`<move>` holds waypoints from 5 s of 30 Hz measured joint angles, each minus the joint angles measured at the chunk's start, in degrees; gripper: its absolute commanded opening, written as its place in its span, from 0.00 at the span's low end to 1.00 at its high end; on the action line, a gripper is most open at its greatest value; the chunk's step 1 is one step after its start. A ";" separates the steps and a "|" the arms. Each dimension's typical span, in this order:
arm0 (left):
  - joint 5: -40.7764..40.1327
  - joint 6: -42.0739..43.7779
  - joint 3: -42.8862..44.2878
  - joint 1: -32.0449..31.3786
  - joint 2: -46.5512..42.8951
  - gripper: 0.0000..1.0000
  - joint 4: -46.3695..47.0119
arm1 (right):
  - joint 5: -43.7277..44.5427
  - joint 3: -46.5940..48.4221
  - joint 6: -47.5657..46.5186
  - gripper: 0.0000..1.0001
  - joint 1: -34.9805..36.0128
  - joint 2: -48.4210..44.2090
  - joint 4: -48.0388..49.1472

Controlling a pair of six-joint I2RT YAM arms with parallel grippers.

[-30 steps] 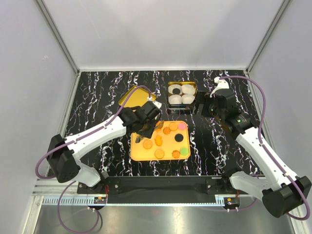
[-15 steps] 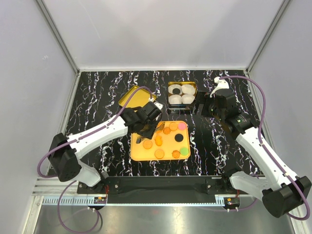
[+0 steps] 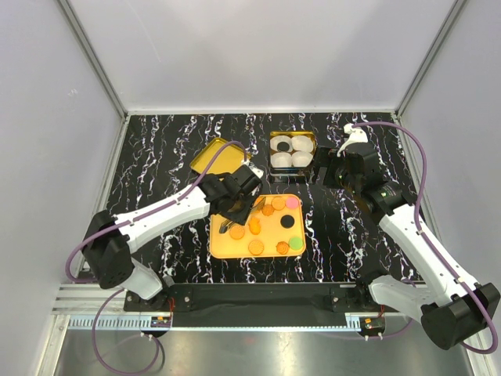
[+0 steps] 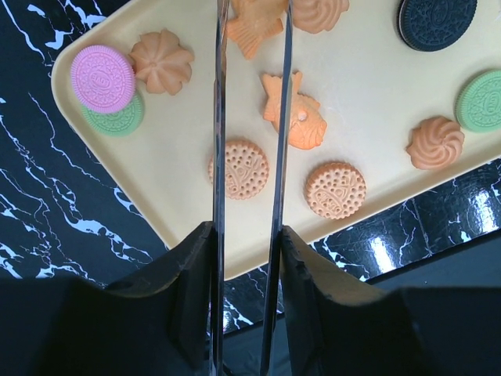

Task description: Pack the cookies

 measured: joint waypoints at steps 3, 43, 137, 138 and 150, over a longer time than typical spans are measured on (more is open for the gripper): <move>-0.02 0.02 0.00 0.00 0.20 0.42 0.00 | 0.00 -0.04 -0.07 1.00 0.00 0.00 0.02; -2.36 -0.07 -1.22 0.94 -2.01 0.50 -1.31 | 0.00 -0.22 -0.09 1.00 0.00 0.07 0.02; -9.44 5.16 40.57 4.39 29.33 0.35 12.02 | 1.31 3.19 0.11 1.00 0.00 -5.42 -5.20; -9.49 5.46 40.79 4.52 30.45 0.35 13.18 | 1.53 3.28 0.11 1.00 0.00 -5.70 -5.44; -8.61 5.86 42.71 5.42 37.97 0.36 22.27 | 2.93 4.33 -0.13 1.00 0.00 -6.75 -8.81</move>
